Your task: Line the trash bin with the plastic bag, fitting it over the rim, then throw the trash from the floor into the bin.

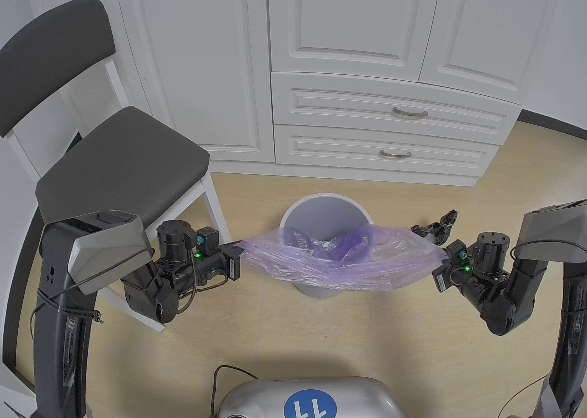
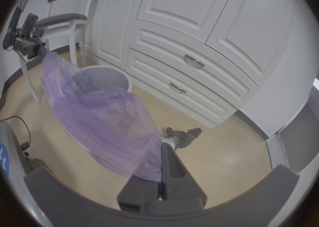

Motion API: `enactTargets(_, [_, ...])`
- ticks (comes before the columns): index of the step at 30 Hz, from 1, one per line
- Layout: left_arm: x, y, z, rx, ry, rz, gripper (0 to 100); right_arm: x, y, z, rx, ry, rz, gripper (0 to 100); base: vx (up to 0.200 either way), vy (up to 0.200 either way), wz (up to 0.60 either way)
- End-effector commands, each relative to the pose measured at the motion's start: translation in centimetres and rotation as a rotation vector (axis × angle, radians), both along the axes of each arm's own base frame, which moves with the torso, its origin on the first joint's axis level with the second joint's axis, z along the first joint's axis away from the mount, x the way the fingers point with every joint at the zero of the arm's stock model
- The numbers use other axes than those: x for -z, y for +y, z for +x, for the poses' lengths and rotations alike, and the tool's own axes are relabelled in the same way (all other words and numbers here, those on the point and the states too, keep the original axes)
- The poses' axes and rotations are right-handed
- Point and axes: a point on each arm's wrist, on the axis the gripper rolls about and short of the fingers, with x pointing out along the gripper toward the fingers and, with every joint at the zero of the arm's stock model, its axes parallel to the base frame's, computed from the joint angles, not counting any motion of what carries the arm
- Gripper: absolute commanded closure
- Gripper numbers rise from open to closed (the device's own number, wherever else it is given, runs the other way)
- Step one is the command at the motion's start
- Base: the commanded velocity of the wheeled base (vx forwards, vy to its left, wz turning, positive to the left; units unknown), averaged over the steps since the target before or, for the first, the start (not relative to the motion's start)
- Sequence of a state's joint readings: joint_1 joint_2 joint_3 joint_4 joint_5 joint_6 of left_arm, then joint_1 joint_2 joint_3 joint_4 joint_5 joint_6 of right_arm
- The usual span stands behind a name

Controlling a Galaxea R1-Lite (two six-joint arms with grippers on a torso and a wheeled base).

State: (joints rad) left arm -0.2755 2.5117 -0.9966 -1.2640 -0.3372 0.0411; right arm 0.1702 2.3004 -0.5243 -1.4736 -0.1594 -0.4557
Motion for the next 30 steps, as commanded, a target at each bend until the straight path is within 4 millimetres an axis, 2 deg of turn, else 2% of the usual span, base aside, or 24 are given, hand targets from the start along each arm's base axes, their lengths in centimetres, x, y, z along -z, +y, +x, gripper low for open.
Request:
enactTargets(1, [0.3, 1.1, 0.2, -0.018, 0.030, 0.028, 100, 0.8, -1.4, 0.2, 0.032, 0.029, -0.029, 100, 0.000, 0.000, 0.00])
enactTargets(3, [1.0, 2.3, 0.0, -0.013, 0.083, 0.127, 100, 1.1, -2.5, 0.1, 0.049, 0.046, -0.075, 100, 0.000, 0.000, 0.00])
enactTargets(6, [1.6, 3.0, -0.3, 0.017, 0.118, 0.184, 100, 1.3, -2.7, 0.1, 0.051, 0.056, -0.086, 100, 0.000, 0.000, 0.00])
enactTargets(9, [1.6, 2.9, -0.5, 0.027, 0.125, 0.186, 100, 1.4, -2.6, 0.1, 0.048, 0.059, -0.087, 100, 0.000, 0.000, 0.00])
enactTargets(17, [2.7, 0.6, -1.8, 0.086, 0.163, 0.201, 100, 3.1, -1.1, -0.5, -0.003, 0.110, -0.095, 100, 0.000, 0.000, 0.00])
enactTargets(24, [2.7, 0.2, -2.9, 0.107, 0.184, 0.212, 100, 3.4, 0.1, -2.0, -0.048, 0.152, -0.106, 100, 0.000, 0.000, 0.00])
enactTargets(30, [3.7, 0.1, -2.6, 0.109, 0.197, 0.219, 100, 3.8, 0.0, -1.6, -0.041, 0.155, -0.107, 100, 0.000, 0.000, 0.00])
